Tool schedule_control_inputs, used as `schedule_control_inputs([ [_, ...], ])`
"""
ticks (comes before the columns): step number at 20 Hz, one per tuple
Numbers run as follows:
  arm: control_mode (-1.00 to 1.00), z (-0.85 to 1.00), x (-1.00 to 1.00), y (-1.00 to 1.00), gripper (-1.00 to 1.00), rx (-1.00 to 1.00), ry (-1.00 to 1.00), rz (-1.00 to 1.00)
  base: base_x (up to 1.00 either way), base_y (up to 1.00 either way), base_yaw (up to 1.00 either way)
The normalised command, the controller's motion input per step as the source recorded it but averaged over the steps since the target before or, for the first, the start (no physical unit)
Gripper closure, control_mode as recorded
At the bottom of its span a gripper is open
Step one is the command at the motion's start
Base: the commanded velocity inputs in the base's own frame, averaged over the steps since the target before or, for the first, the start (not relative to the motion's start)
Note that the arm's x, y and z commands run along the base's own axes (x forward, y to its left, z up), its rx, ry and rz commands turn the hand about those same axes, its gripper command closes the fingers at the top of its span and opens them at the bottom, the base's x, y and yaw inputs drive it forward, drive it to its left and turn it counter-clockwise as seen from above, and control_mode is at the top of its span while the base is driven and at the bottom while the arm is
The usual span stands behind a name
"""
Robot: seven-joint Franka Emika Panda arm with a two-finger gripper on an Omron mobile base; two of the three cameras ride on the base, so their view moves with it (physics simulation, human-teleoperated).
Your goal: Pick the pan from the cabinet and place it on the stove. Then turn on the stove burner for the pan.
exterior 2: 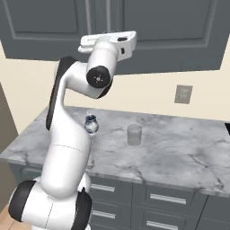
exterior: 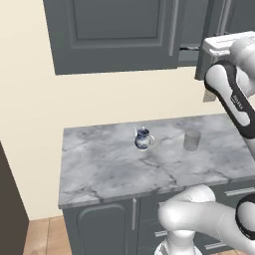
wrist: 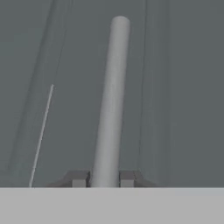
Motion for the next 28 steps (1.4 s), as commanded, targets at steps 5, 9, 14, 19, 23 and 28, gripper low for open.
schedule_control_inputs([
  [5, -1.00, -0.02, -0.94, -0.65, 1.00, 0.00, 0.09, 0.05, 0.00, 0.00, 0.00],
  [9, -1.00, -0.10, -0.64, -0.68, 1.00, 0.00, 0.10, 0.06, 0.00, 0.00, 0.00],
  [14, -1.00, -0.23, -0.40, -0.38, -1.00, 0.00, 0.06, 0.03, 0.00, 0.00, 0.00],
  [19, -1.00, -0.01, -0.25, -0.01, -1.00, 0.00, -0.04, 0.00, 0.00, 0.00, 0.00],
  [23, -1.00, 0.00, -0.37, -0.08, -1.00, 0.00, -0.08, 0.00, 0.00, 0.00, 0.00],
  [28, -1.00, 0.00, -0.59, 0.08, -1.00, -0.06, -0.03, -0.06, 0.00, 0.00, 0.00],
])
